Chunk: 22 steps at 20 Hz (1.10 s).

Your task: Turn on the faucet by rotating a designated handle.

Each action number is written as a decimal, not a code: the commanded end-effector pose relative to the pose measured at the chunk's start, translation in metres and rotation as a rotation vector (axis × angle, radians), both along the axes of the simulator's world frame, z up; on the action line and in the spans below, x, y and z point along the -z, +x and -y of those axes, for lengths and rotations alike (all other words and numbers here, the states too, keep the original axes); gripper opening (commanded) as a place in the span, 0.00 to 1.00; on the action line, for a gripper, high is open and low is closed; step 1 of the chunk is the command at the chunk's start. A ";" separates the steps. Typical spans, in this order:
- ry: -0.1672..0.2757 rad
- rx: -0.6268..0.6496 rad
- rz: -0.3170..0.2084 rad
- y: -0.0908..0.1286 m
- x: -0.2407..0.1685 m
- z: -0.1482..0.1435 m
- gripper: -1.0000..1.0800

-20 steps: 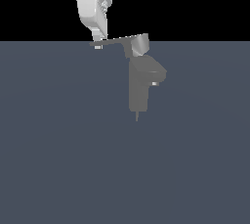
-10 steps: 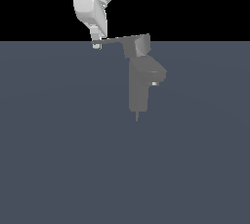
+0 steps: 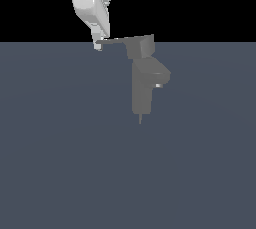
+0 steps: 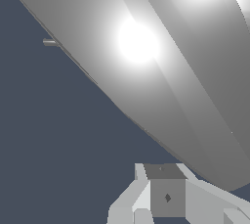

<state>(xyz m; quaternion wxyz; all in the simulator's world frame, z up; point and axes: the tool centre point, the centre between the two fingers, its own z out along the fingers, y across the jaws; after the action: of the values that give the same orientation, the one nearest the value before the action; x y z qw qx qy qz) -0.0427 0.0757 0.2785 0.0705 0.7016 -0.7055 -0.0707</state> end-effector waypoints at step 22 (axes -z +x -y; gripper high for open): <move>-0.002 0.001 0.002 -0.064 -0.016 0.056 0.00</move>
<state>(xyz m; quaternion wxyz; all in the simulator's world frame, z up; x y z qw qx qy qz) -0.1028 0.0295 0.2903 0.0724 0.7046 -0.7022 -0.0720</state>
